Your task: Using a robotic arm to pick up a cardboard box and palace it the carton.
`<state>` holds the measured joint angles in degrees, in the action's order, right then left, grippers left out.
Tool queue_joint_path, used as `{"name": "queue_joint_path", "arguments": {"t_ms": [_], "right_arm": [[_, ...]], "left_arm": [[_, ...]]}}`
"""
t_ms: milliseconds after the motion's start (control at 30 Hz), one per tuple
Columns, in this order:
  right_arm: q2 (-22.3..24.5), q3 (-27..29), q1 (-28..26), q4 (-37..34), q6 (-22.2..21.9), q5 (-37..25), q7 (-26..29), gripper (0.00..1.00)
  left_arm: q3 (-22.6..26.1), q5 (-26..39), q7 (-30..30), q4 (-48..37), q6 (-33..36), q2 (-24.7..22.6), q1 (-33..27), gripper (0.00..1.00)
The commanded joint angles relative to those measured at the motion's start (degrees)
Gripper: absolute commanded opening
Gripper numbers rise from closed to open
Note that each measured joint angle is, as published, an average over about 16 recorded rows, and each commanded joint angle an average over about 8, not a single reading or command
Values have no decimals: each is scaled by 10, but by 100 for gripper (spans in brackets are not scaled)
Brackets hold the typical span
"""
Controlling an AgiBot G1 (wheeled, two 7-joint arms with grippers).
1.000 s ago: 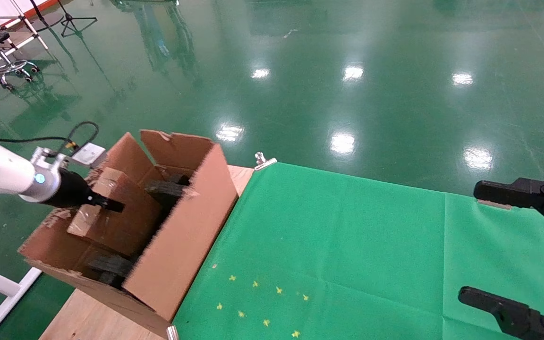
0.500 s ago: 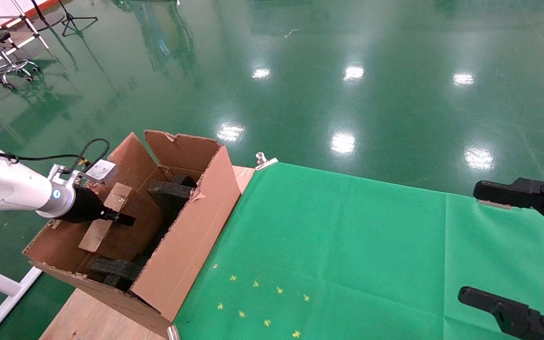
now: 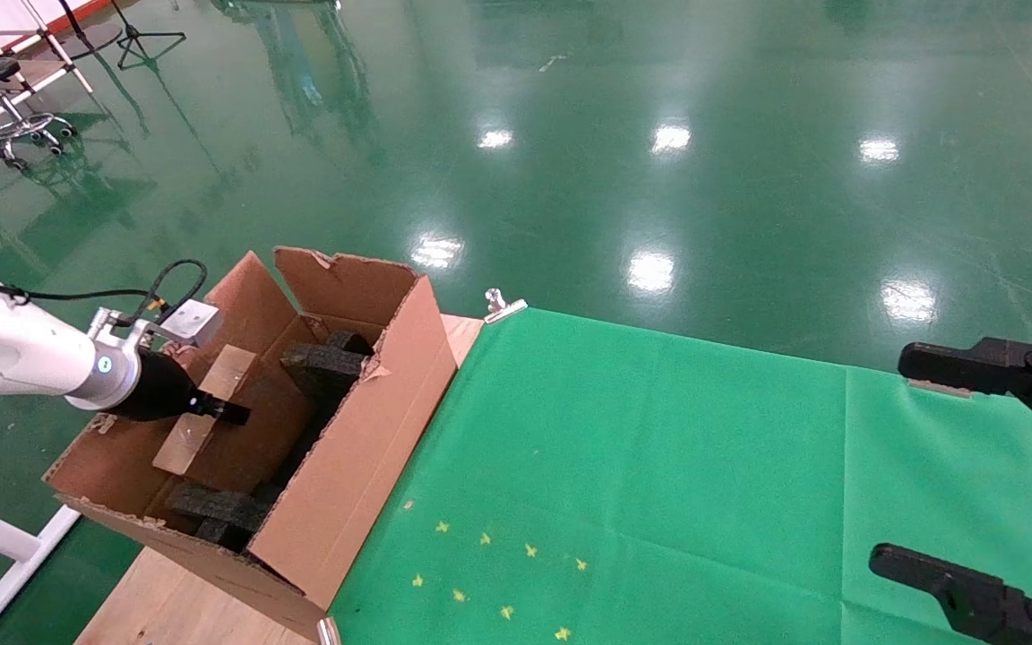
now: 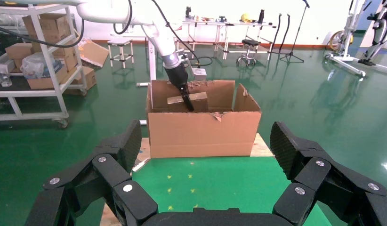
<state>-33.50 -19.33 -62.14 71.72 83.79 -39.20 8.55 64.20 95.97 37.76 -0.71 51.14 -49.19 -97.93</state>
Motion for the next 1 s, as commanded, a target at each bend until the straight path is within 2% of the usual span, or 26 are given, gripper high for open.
{"name": "queue_joint_path", "arguments": {"t_ms": [33, 367, 567, 667, 867, 1000], "right_arm": [[0, 0, 0, 0, 0, 0, 0, 100], [0, 0, 0, 0, 0, 0, 0, 100], [0, 0, 0, 0, 0, 0, 0, 100], [0, 0, 0, 0, 0, 0, 0, 100], [0, 0, 0, 0, 0, 0, 0, 100], [0, 0, 0, 0, 0, 0, 0, 100]], "left_arm": [[-1, -1, 0, 0, 2, 1, 0, 100], [17, 24, -6, 6, -11, -9, -18, 100], [13, 18, -40, 48, 14, 3, -47, 100], [-2, -7, -60, 94, 66, 27, -71, 100], [-46, -93, -83, 229, 238, 106, -115, 100], [-68, -139, -79, 309, 301, 146, -120, 100]]}}
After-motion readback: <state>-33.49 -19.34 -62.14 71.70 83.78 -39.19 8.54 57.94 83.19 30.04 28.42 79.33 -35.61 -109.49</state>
